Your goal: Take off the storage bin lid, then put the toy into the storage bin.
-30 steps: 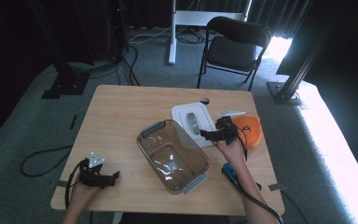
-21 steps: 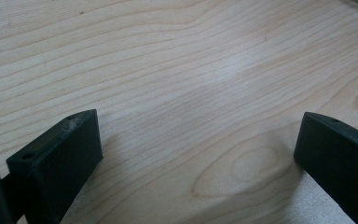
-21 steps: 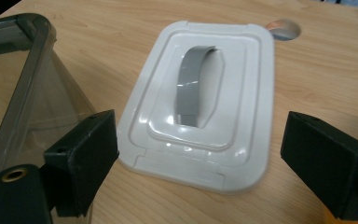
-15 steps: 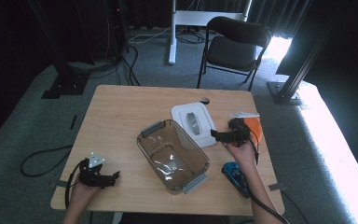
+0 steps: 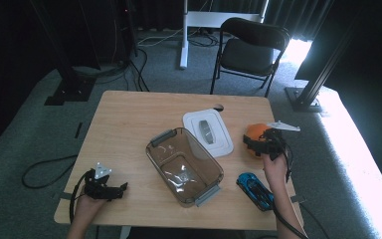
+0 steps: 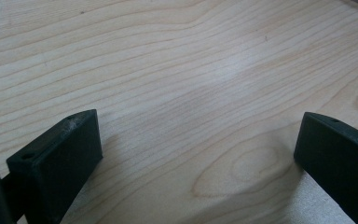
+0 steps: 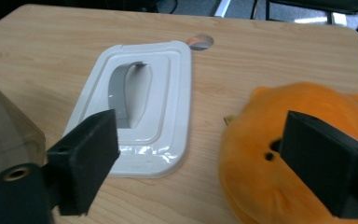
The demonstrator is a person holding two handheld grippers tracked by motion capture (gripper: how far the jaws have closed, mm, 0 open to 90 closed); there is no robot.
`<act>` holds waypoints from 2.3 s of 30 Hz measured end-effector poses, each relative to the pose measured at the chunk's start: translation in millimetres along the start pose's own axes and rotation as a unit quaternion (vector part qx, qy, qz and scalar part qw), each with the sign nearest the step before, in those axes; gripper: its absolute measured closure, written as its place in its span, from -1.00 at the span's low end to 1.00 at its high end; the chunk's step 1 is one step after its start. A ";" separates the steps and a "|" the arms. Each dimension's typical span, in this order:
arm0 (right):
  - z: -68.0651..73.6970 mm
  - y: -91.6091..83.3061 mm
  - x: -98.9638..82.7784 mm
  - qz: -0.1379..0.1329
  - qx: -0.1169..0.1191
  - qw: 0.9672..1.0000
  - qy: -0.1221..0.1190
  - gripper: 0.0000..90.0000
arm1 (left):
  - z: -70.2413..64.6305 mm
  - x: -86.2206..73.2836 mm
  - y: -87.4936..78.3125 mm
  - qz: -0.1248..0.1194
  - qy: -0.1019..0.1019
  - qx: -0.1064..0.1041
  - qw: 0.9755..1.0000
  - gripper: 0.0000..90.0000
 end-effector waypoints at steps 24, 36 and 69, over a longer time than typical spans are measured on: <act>-52.4 -11.1 -14.1 0.024 -0.039 0.997 0.070 -0.77 | -0.1 -0.1 -0.1 0.000 -0.001 0.001 1.000 -0.97; -66.3 -0.4 -16.8 0.040 -0.043 0.995 0.084 -0.76 | -0.1 -0.2 -0.1 0.000 -0.001 0.001 1.000 -0.97; -74.9 45.1 -42.4 0.093 -0.080 0.992 0.035 -0.63 | -0.1 -0.2 -0.1 0.000 -0.001 0.001 1.000 -0.97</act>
Point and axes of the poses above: each handheld gripper's, and its own axes: y roughly forward along the jaws, x roughly out of its top, z roughly to its left, the point moved 7 cm from there along y, roughly forward along the jaws, and after that the axes turned 7 degrees about -y, right-handed, at the moved point
